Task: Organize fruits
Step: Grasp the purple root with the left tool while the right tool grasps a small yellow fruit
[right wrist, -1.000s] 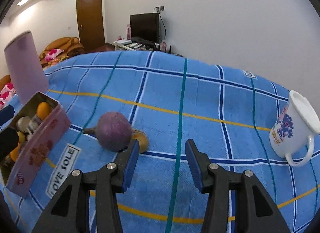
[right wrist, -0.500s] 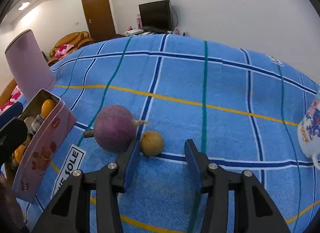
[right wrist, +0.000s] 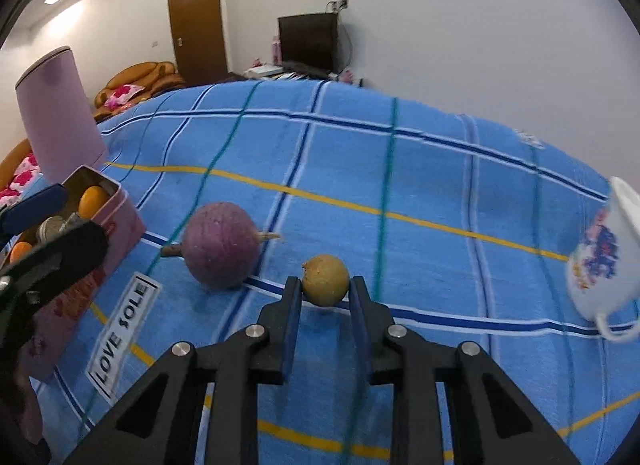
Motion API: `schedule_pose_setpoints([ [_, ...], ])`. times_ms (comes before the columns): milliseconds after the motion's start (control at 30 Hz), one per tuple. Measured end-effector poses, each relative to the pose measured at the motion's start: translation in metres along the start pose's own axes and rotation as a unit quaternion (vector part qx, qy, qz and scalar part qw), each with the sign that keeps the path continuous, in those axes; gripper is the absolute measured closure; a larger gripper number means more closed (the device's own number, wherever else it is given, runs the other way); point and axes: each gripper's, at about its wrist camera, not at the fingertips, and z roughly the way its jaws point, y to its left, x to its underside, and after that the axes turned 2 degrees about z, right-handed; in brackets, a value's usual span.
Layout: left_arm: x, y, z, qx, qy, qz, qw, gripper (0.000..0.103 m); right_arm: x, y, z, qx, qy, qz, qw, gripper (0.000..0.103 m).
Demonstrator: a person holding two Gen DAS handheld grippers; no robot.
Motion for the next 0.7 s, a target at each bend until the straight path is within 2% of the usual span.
schedule_pose_setpoints([
  [167,0.001,-0.022,0.016,0.008,0.017,0.026,0.9995,0.009,0.005,-0.019,-0.012,0.016,-0.016,0.024,0.999,0.077],
  [267,0.002,-0.031,0.031,0.012,0.034,0.039,0.9986,0.016,0.008,-0.031,-0.018,0.02,-0.024,0.04,0.999,0.077],
  [333,0.0,-0.034,0.041,0.014,0.046,0.041,0.998,0.025,0.009,-0.036,-0.019,0.018,-0.025,0.049,0.998,0.077],
  [633,-0.006,-0.046,0.071,0.031,0.075,0.032,0.9961,0.025,0.011,-0.043,-0.021,0.026,-0.03,0.061,0.997,0.077],
  [700,-0.009,-0.046,0.076,0.037,0.079,0.026,0.9958,0.029,0.011,-0.045,-0.021,0.024,-0.031,0.065,0.997,0.077],
])
